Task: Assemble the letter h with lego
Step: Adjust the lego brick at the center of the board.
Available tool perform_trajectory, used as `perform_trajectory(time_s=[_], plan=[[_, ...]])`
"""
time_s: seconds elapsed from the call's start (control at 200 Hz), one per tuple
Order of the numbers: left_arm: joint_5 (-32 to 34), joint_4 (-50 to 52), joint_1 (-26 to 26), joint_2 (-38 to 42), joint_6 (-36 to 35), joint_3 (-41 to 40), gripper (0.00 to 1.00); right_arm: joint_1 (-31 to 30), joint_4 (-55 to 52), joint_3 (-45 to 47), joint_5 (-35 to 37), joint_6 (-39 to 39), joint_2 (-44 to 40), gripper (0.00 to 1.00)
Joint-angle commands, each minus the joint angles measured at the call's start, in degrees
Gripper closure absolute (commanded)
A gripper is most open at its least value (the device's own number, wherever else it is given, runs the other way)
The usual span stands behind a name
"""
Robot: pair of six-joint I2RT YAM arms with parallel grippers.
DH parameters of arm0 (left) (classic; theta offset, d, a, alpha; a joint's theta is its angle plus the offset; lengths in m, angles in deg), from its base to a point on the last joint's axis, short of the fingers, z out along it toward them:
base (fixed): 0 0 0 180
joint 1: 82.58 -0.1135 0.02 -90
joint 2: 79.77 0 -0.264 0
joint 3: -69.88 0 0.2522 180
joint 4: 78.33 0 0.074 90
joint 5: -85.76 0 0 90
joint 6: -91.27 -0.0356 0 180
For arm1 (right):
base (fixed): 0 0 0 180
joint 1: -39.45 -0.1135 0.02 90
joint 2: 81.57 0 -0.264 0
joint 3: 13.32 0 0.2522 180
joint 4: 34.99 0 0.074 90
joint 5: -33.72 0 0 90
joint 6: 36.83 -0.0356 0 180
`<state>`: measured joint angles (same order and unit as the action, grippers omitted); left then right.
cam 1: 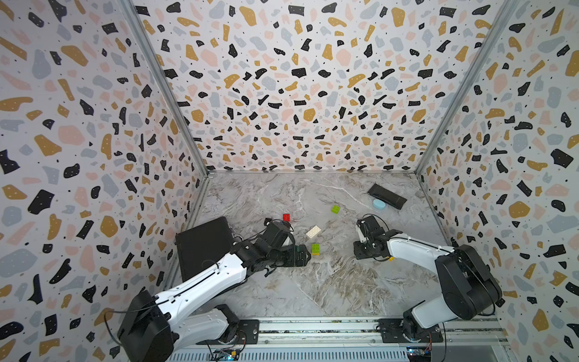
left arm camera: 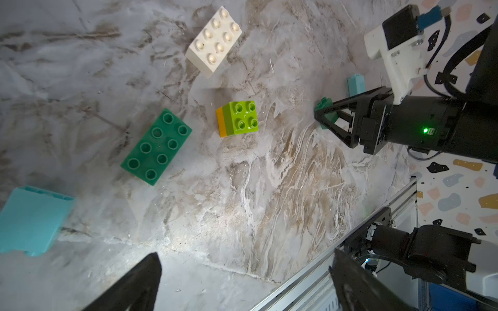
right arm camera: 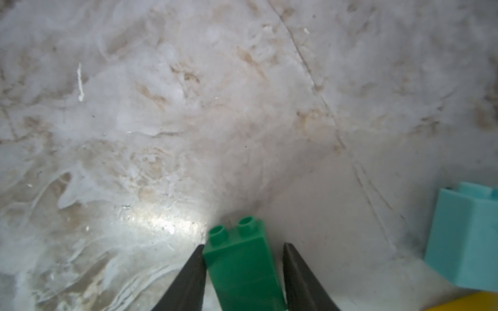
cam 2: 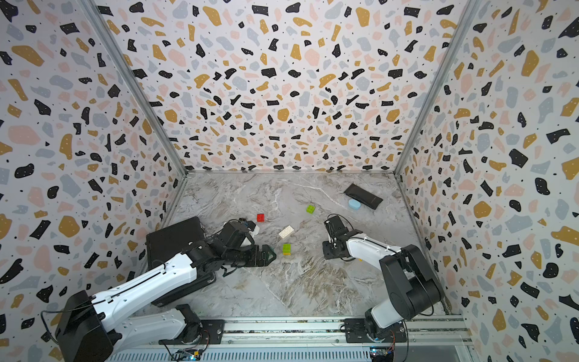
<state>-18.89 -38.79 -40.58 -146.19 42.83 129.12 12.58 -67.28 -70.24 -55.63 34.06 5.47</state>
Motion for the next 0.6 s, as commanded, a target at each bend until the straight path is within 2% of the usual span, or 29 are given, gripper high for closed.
perform_trajectory(time_s=[0.0, 0.135, 0.28, 0.491, 0.596], plan=[[-5.21, -4.23, -0.26, -1.74, -2.08, 2.55, 0.04, 0.11, -1.36, -0.69, -2.92, 0.6, 0.88, 0.63], [-8.96, -4.73, -0.28, -4.59, -2.7, 5.71, 0.08, -0.03, 5.95, 2.45, -14.01, 0.7, -3.3, 0.74], [-13.34, -4.72, -0.32, -8.68, -2.78, 8.84, 0.13, -0.76, 22.98, 10.02, -29.28, -1.17, -12.73, 0.78], [-21.81, -8.85, -0.33, -15.4, 0.7, 11.57, 0.22, -3.94, 31.18, 13.52, -35.04, -0.05, -17.52, 0.81], [-23.53, -9.63, -0.33, -17.91, 1.49, 13.11, 0.3, -5.4, 31.62, 13.62, -36.0, 0.86, -18.04, 0.81]])
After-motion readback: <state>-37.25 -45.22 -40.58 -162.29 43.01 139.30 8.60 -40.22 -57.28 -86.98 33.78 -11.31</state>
